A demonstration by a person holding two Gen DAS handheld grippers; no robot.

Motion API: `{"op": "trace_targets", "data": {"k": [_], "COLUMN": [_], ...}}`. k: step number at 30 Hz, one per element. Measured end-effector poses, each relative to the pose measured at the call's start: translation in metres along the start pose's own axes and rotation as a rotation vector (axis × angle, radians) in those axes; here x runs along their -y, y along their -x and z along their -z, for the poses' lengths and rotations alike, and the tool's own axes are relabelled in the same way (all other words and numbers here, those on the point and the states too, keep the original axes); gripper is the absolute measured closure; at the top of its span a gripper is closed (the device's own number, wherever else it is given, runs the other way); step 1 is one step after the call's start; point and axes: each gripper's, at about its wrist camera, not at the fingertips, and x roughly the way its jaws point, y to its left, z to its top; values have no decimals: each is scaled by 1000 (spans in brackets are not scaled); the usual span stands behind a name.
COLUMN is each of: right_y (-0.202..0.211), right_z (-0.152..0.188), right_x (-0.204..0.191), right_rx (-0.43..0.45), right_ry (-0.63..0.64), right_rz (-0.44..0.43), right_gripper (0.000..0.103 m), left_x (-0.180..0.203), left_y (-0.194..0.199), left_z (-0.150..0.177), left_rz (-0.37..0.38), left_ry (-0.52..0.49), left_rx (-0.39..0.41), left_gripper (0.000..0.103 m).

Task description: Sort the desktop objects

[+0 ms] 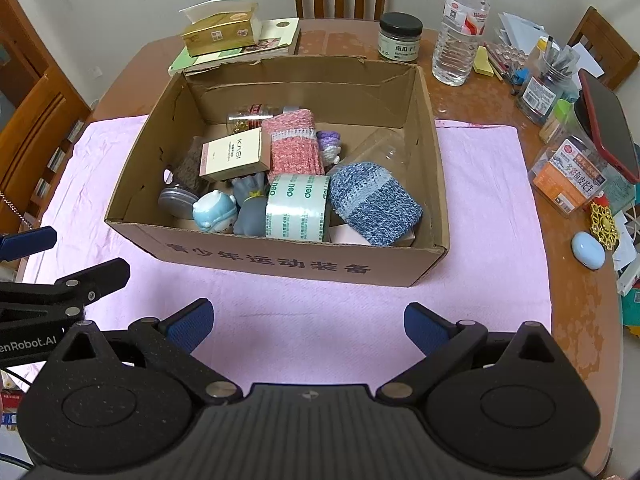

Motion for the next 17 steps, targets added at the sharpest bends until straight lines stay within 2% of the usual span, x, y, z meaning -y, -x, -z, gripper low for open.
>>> {"op": "trace_targets", "data": {"k": [17], "right_y": [3], "right_z": [4], "right_x": [-1], "right_rx": [1], "right_ry": [6], "right_rz": [-2], "right_gripper": [0], "left_x": [1], "left_y": [0], "left_z": [0], "left_rz": [5], "left_ry": [7], "left_rx": [-14], "left_gripper": [8]}}
